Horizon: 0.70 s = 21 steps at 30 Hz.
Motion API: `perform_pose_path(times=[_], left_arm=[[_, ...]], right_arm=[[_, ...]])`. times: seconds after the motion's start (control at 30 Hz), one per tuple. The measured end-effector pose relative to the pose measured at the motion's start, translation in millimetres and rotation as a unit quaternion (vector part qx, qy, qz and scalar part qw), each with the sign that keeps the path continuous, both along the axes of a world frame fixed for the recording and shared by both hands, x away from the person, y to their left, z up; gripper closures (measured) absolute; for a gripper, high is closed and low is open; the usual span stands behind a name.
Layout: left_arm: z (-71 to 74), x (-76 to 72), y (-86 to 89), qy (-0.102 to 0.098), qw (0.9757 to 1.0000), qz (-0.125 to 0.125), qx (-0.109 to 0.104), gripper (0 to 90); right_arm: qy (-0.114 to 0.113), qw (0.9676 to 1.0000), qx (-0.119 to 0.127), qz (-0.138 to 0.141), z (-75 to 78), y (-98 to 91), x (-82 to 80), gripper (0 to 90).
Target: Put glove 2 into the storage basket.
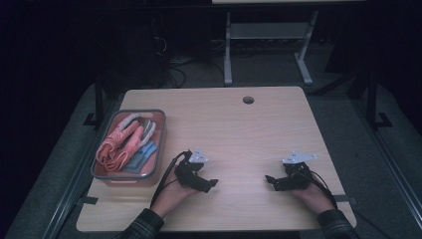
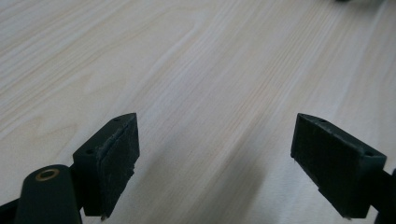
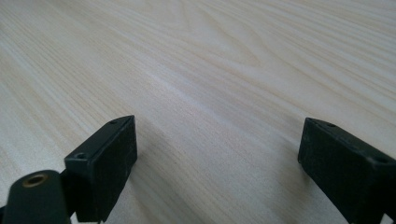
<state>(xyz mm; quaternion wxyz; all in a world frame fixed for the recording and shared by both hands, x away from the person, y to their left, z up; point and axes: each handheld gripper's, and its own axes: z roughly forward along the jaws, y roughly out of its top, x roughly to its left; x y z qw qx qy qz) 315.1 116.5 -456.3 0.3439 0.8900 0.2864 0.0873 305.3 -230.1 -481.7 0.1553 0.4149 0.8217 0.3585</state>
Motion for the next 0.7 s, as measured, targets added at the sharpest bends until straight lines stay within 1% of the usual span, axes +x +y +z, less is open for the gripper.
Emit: perform_pose_path(times=[0.03, 0.1, 0.17, 0.23, 0.27, 0.3, 0.33, 0.43, 0.7], left_arm=[[-2.1, 0.0, -0.4, 0.002, 1.0000, -0.006, 0.004, 14.9], [-6.7, -0.6, -1.5, -0.004, 0.9999, -0.006, 0.011, 14.0], [-11.5, -1.5, -2.2, -0.013, 0.9996, -0.009, 0.021, 14.0], [-14.4, -2.4, -2.9, -0.017, 0.9996, -0.014, 0.015, 12.9], [-14.2, -2.3, -2.7, -0.018, 0.9995, -0.018, 0.018, 12.9], [-14.7, -2.5, -2.7, -0.019, 0.9995, -0.018, 0.015, 12.9], [-15.8, -3.1, -2.4, -0.021, 0.9996, -0.018, 0.008, 12.9], [-21.2, -5.1, 0.9, -0.038, 0.9987, -0.030, -0.018, 12.8], [-21.3, -5.3, 1.1, -0.038, 0.9986, -0.030, -0.019, 12.9]], right_arm=[[0.000, 1.0000, 0.000, 0.000, 0.0, 0.0, 0.0, 11.4], [0.000, 1.0000, 0.000, 0.000, 0.0, 0.1, -0.1, 11.4], [0.000, 1.0000, 0.000, 0.001, 0.0, 0.1, -0.2, 11.4], [0.000, 1.0000, -0.001, 0.002, 0.0, 0.0, -0.1, 11.4], [-0.001, 1.0000, -0.002, 0.002, 0.0, 0.0, -0.1, 11.4], [0.000, 1.0000, -0.001, 0.002, 0.1, 0.0, -0.2, 11.4], [0.000, 1.0000, -0.001, 0.002, 0.0, 0.0, -0.2, 11.4], [0.000, 1.0000, -0.001, 0.002, 0.1, 0.0, -0.2, 11.4], [0.000, 1.0000, -0.001, 0.003, 0.1, 0.1, -0.3, 11.4]])
